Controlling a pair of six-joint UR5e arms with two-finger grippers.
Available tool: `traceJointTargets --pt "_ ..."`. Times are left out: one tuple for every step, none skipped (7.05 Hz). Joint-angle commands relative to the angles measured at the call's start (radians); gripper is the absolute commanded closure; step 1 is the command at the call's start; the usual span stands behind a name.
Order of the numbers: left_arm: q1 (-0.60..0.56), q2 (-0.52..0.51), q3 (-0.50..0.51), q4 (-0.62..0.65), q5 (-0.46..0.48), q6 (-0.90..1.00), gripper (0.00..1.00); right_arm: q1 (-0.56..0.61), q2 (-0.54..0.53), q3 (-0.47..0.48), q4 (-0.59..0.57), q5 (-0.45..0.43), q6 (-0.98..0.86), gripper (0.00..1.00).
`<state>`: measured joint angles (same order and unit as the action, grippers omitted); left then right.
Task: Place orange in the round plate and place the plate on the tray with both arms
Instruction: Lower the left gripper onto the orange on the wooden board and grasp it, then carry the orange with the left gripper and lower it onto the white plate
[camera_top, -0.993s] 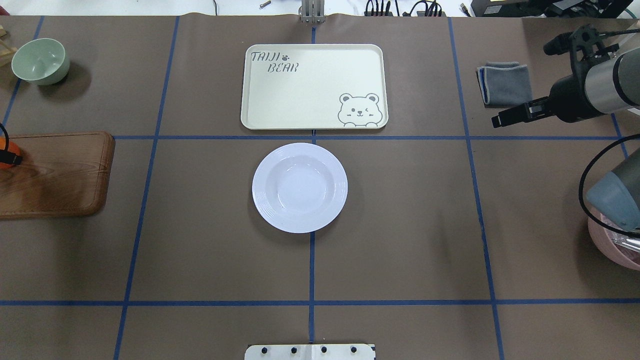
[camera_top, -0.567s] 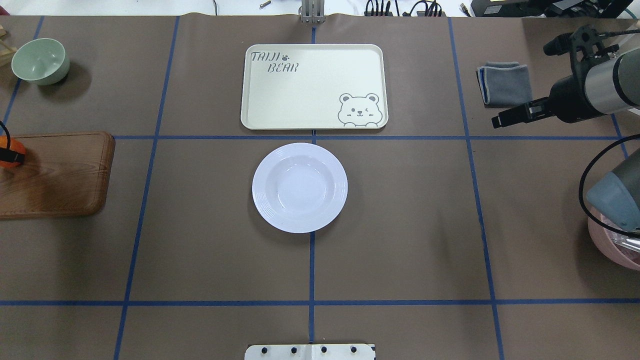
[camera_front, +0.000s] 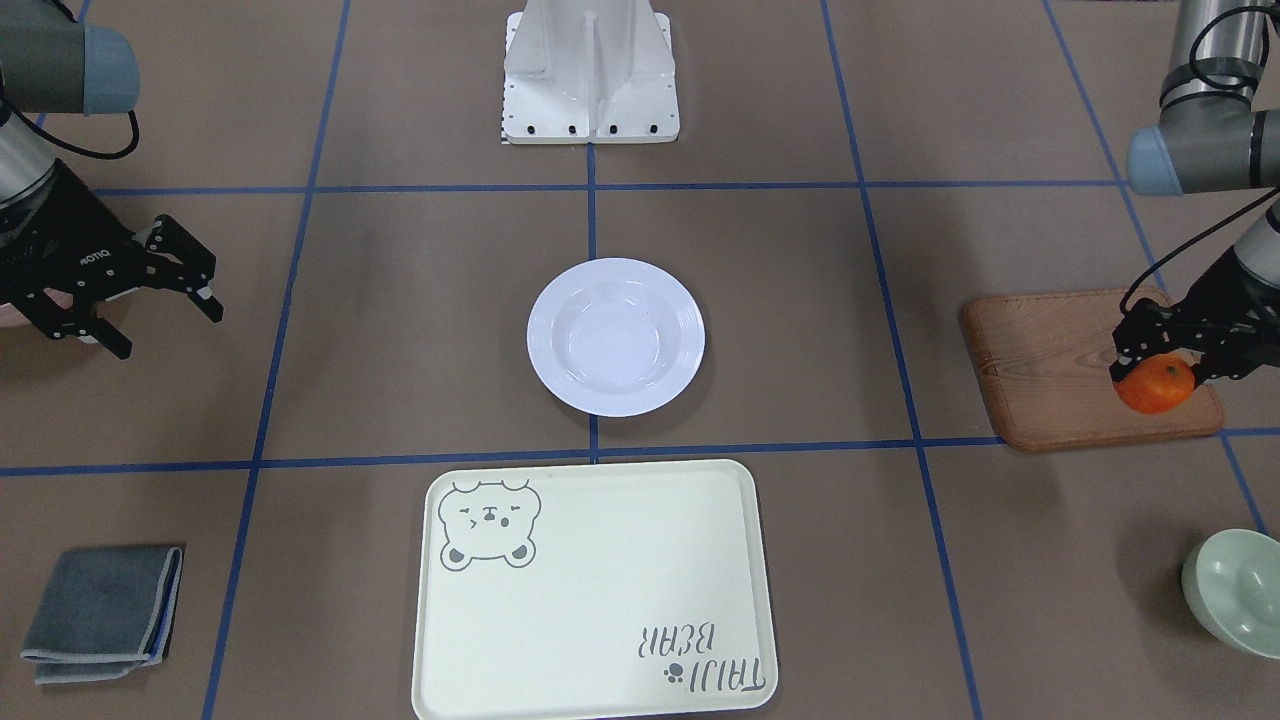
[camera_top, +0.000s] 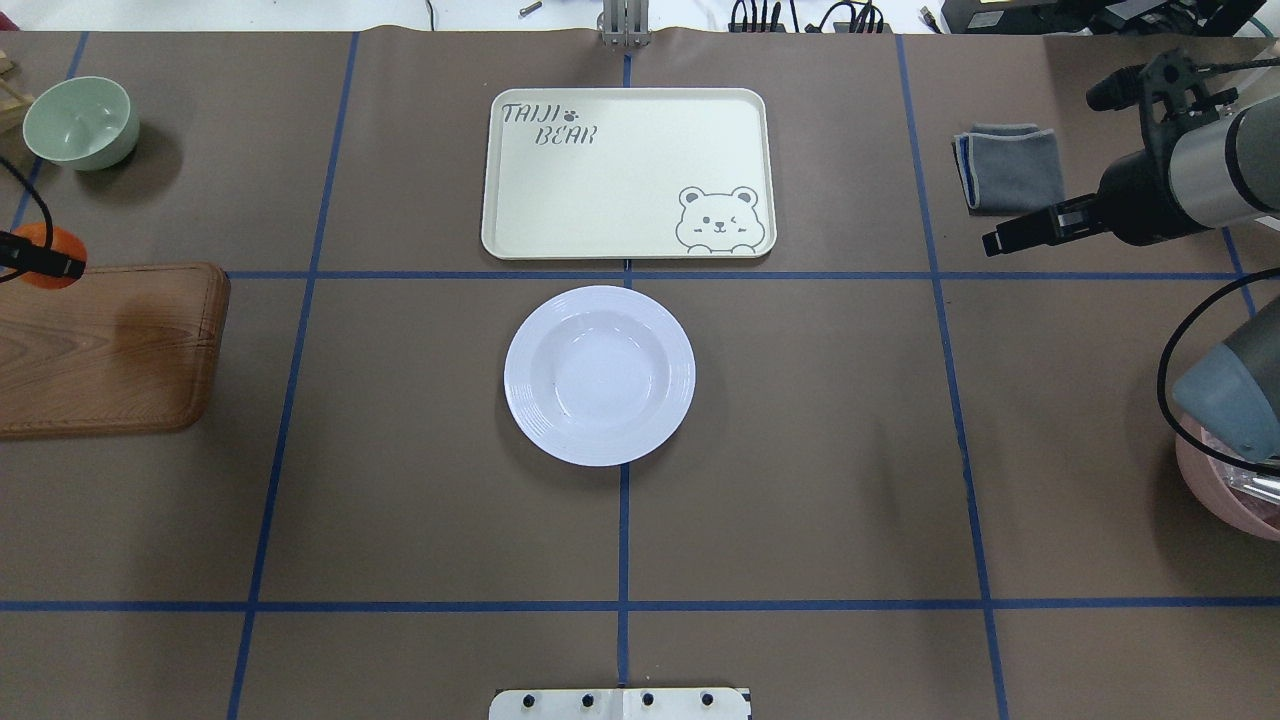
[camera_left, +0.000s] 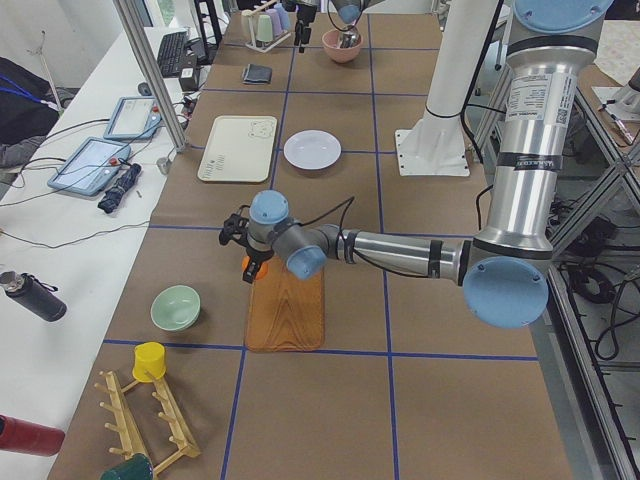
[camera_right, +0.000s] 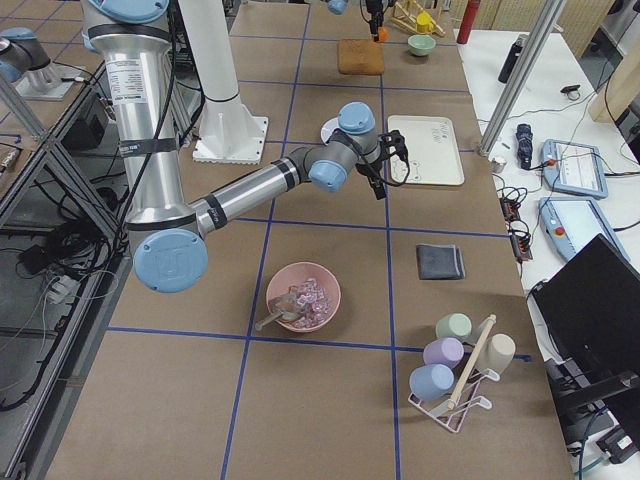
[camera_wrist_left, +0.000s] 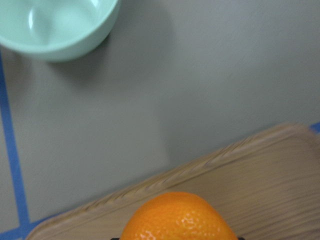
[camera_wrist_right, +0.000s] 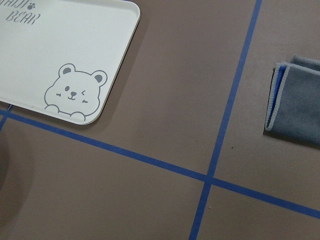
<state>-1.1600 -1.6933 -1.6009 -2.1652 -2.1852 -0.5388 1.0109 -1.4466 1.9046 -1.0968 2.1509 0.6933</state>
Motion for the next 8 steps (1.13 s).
traceJointTargets --pt "0.137 -0.157 -0.134 0.190 0.081 -0.259 0.74 -0.002 0.002 -0.004 0.000 -0.002 0.002 0.00" --pt "0.231 -0.278 -0.134 0.296 0.147 -0.377 0.74 -0.002 0.005 -0.004 0.000 -0.002 0.002 0.00" --pt "0.325 -0.392 -0.129 0.418 0.212 -0.450 0.74 -0.003 0.008 -0.006 0.000 -0.003 0.002 0.00" --pt "0.439 -0.483 -0.116 0.489 0.305 -0.548 0.74 -0.003 0.009 -0.004 0.000 -0.003 0.002 0.00" --pt "0.497 -0.530 -0.093 0.498 0.346 -0.603 0.74 -0.002 0.011 -0.006 0.000 -0.003 0.002 0.00" --pt "0.547 -0.566 -0.067 0.499 0.367 -0.663 0.74 -0.003 0.012 -0.007 0.000 -0.003 0.002 0.00" --pt "0.596 -0.610 -0.030 0.499 0.440 -0.699 0.74 -0.003 0.012 -0.007 0.000 -0.003 0.002 0.00" --pt "0.627 -0.646 0.019 0.499 0.465 -0.722 0.72 -0.003 0.012 -0.007 0.000 -0.003 0.002 0.00"
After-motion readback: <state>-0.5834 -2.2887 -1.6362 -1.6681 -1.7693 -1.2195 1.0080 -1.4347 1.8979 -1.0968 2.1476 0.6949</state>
